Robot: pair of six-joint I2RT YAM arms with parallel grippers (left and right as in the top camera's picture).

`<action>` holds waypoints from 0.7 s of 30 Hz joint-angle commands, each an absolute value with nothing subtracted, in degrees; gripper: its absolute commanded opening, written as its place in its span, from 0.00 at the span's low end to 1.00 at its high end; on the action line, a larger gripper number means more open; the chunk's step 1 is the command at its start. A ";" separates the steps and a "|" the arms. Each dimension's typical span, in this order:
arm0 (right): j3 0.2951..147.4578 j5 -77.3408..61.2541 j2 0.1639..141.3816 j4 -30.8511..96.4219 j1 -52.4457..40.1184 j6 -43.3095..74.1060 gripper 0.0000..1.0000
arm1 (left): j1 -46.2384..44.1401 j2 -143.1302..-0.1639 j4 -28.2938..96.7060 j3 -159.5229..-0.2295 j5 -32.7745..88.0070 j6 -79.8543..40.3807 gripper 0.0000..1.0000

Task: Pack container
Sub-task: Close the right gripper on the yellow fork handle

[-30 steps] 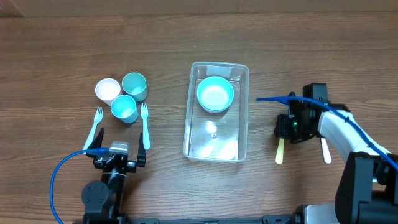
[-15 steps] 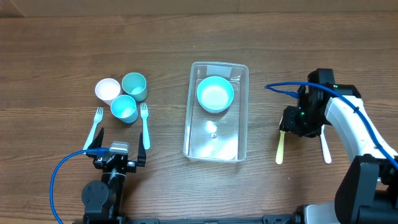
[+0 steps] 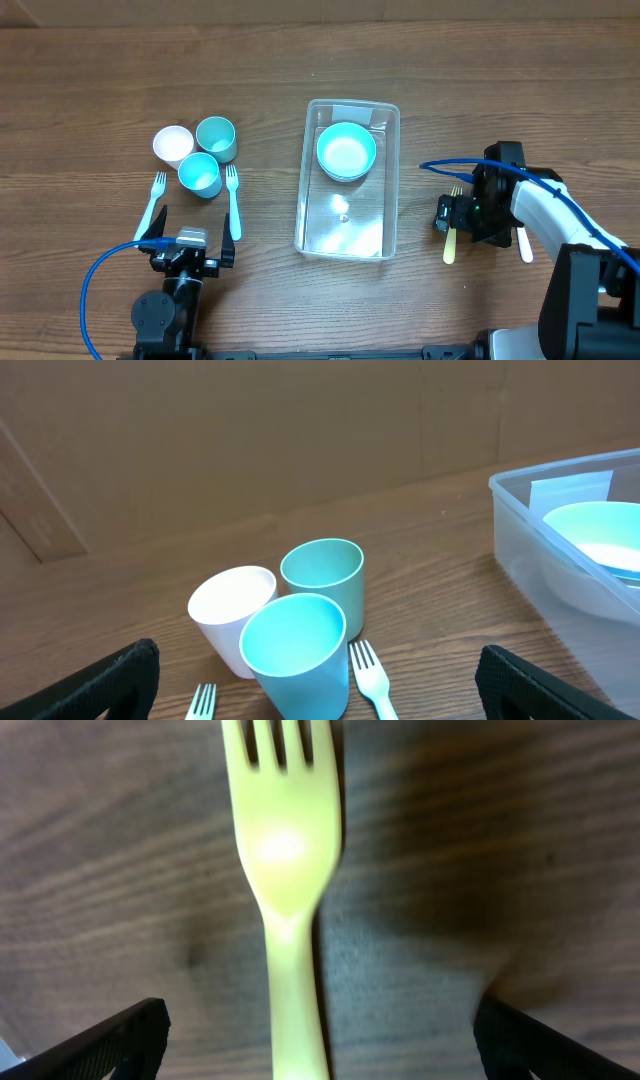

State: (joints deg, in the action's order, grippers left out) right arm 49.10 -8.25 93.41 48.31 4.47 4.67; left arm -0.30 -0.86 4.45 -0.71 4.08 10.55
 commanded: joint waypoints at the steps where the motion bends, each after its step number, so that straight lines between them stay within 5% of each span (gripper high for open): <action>1: 47.51 -17.28 93.25 45.41 4.58 4.78 1.00 | -0.40 -0.30 4.40 -0.47 4.45 11.16 1.00; 21: 43.66 1.76 93.34 41.43 -0.58 12.75 0.76 | -0.40 -0.30 4.40 -0.47 4.45 11.16 1.00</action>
State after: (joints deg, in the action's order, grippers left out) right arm 46.89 -1.43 92.44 43.70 1.58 11.46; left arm -0.30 -0.86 4.47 -0.71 4.08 10.55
